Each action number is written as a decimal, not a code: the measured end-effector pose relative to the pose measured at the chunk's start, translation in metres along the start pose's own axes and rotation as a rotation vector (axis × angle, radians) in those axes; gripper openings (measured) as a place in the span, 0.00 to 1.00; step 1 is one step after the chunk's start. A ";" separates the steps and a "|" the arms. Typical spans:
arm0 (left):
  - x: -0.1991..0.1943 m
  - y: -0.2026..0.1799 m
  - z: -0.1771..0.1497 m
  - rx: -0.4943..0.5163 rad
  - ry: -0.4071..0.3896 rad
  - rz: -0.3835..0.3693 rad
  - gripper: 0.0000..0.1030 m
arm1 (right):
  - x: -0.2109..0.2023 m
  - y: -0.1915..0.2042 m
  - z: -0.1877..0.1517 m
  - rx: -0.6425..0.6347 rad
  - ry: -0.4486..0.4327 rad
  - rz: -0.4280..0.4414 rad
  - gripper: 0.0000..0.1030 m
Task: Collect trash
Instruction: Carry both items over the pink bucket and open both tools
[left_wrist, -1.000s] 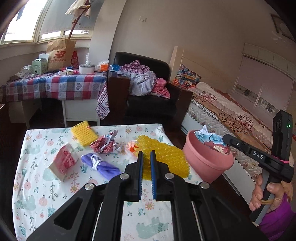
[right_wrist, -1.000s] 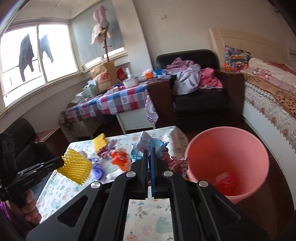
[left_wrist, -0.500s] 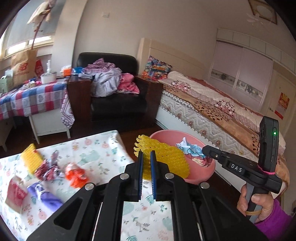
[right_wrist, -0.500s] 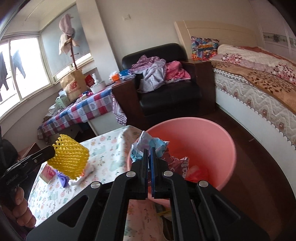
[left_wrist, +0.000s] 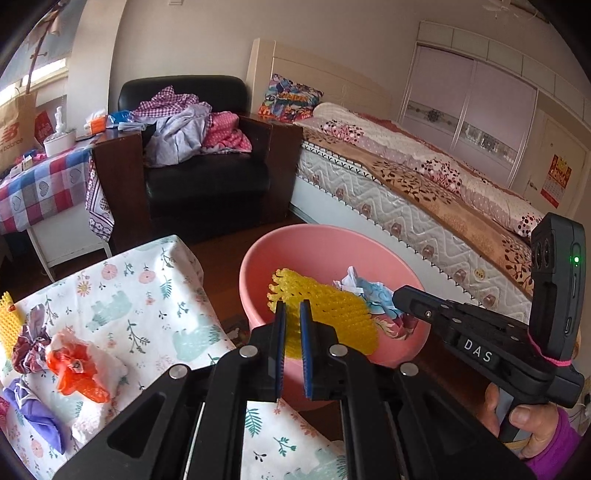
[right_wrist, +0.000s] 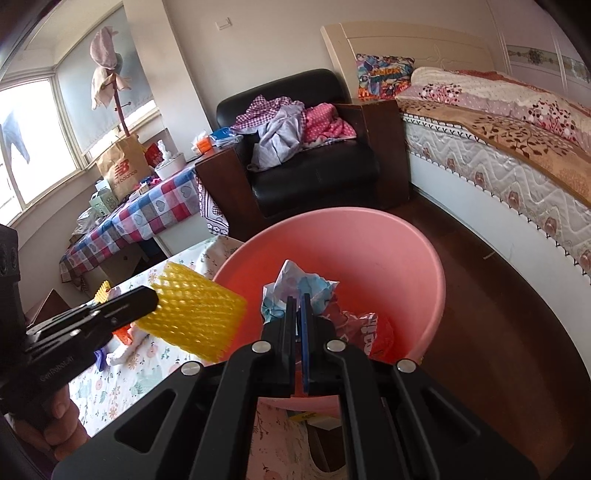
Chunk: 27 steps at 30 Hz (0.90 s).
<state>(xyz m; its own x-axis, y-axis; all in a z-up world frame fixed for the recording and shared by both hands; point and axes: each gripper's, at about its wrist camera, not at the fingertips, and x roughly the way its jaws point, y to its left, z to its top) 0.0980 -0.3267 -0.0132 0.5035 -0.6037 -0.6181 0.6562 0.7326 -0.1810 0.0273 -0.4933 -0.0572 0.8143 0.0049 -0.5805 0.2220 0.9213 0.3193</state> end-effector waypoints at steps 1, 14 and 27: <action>0.003 -0.001 -0.001 0.003 0.003 0.000 0.07 | 0.001 -0.001 0.000 0.008 0.005 0.003 0.02; 0.016 -0.006 -0.008 0.013 0.032 -0.007 0.19 | 0.006 -0.012 -0.001 0.047 0.018 -0.012 0.03; -0.009 -0.010 -0.002 0.003 -0.033 -0.039 0.40 | 0.003 -0.013 0.002 0.053 0.012 -0.004 0.12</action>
<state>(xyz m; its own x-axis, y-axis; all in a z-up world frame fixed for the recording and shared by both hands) 0.0862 -0.3276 -0.0069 0.4958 -0.6421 -0.5848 0.6773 0.7073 -0.2024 0.0278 -0.5058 -0.0618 0.8066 0.0060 -0.5910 0.2539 0.8995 0.3556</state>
